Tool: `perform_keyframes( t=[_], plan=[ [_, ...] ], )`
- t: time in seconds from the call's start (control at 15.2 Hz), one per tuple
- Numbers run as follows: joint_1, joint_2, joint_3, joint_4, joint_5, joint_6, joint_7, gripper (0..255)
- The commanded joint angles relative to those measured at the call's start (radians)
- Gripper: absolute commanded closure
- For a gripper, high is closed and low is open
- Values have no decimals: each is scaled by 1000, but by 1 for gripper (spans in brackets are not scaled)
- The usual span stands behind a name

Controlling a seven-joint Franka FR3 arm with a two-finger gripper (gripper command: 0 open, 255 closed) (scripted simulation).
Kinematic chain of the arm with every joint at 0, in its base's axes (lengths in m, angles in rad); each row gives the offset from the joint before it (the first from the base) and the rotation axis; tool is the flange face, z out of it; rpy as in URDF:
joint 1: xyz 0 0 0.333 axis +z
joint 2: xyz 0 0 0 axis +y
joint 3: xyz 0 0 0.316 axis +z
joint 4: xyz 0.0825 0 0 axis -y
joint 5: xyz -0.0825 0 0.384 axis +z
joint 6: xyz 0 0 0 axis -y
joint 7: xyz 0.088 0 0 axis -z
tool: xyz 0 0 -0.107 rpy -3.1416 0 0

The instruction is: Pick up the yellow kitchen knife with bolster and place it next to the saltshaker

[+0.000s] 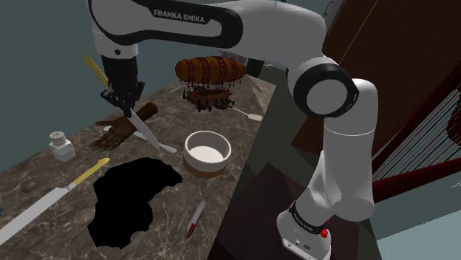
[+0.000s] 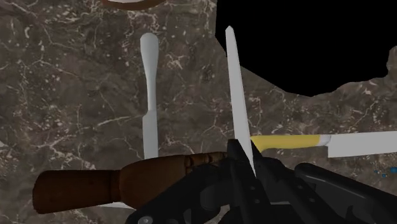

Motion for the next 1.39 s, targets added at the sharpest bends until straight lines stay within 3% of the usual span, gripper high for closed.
perform_keyframes(
  t=[0.0,1.32],
  plan=[
    [6,16,1,6,-1,10,8,255],
    [2,39,-2,-227,-3,266,3,255]
  ],
)
